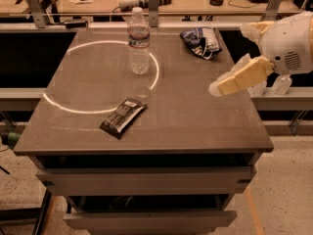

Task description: Move water bottle near rxbar chocolate

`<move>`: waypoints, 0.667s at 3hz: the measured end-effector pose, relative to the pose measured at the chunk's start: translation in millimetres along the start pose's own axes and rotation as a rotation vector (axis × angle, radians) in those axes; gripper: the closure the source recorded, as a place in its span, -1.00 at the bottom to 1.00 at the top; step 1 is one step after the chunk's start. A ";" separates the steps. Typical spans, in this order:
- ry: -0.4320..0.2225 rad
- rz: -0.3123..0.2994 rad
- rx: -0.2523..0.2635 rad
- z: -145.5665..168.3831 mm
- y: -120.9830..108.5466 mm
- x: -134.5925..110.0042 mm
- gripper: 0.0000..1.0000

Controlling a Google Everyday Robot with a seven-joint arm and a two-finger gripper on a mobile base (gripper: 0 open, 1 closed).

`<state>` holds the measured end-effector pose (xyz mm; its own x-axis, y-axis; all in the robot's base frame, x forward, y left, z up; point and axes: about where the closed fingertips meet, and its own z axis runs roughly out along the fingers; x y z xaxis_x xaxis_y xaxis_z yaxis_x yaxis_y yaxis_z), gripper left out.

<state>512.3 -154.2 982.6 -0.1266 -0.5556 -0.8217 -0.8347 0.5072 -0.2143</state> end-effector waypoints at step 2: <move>-0.145 0.116 0.020 71.2 -45.4 -2.4 -1.00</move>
Offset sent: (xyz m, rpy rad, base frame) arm 0.1278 0.0361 -0.0452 0.2763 -0.0004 -0.0939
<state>588.7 -129.0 956.7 -0.1416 -0.3922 -0.9089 -0.8079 0.5764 -0.1229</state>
